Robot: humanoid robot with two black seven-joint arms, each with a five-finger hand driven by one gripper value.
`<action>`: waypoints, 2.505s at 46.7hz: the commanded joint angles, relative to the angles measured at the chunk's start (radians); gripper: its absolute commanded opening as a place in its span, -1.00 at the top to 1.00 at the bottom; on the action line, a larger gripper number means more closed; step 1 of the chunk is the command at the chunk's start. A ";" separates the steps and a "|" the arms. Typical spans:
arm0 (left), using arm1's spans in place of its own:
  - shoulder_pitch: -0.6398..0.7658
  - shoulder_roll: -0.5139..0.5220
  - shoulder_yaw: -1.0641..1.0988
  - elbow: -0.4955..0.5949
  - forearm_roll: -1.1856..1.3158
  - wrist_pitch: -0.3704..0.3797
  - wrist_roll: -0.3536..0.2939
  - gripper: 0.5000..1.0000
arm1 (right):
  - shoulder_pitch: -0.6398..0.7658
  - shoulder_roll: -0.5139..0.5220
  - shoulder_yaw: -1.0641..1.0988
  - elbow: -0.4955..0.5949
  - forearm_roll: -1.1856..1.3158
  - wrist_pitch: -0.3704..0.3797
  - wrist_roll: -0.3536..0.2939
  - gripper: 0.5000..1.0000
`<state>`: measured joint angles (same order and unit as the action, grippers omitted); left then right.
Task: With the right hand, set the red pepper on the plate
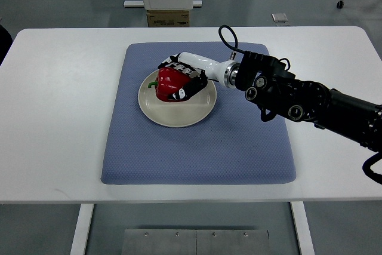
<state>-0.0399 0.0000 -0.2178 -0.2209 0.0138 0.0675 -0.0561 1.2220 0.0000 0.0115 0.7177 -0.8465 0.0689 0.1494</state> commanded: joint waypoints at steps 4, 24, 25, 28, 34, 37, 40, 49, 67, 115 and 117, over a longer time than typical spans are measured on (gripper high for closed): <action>0.000 0.000 0.000 0.000 0.000 0.000 -0.001 -1.00 | -0.016 0.000 -0.001 0.000 0.000 0.000 0.002 1.00; 0.000 0.000 0.000 0.000 0.000 0.000 -0.001 -1.00 | -0.073 0.000 0.002 -0.003 0.000 -0.057 0.002 1.00; 0.000 0.000 0.000 0.000 0.000 0.000 0.001 -1.00 | -0.076 0.000 0.002 -0.003 0.000 -0.061 0.002 0.93; 0.000 0.000 0.000 0.000 0.000 0.000 -0.001 -1.00 | -0.082 0.000 0.002 -0.004 0.000 -0.070 0.002 0.28; 0.000 0.000 0.000 0.000 0.000 0.000 -0.001 -1.00 | -0.084 0.000 0.004 -0.003 0.001 -0.078 0.001 -0.98; 0.000 0.000 0.000 0.000 0.000 0.000 0.001 -1.00 | -0.084 0.000 0.005 -0.003 0.001 -0.078 0.001 -1.00; 0.000 0.000 0.000 0.000 0.000 0.000 -0.001 -1.00 | -0.079 0.000 0.005 -0.003 0.007 -0.078 -0.001 -1.00; 0.000 0.000 0.000 0.000 0.000 0.000 0.001 -1.00 | -0.061 0.000 0.010 0.002 0.011 -0.077 -0.005 -1.00; 0.000 0.000 0.000 0.000 0.000 0.000 0.001 -1.00 | -0.025 -0.095 0.139 0.109 0.049 -0.049 -0.039 -1.00; 0.000 0.000 0.000 0.000 0.000 0.000 -0.001 -1.00 | -0.434 -0.084 0.933 0.057 0.188 -0.195 -0.166 -0.98; 0.000 0.000 0.000 0.000 0.000 0.000 -0.001 -1.00 | -0.438 -0.072 0.958 0.059 0.192 -0.216 -0.165 -0.98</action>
<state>-0.0403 0.0000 -0.2179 -0.2209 0.0138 0.0674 -0.0565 0.7901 -0.0870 0.9391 0.7733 -0.6610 -0.1212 -0.0166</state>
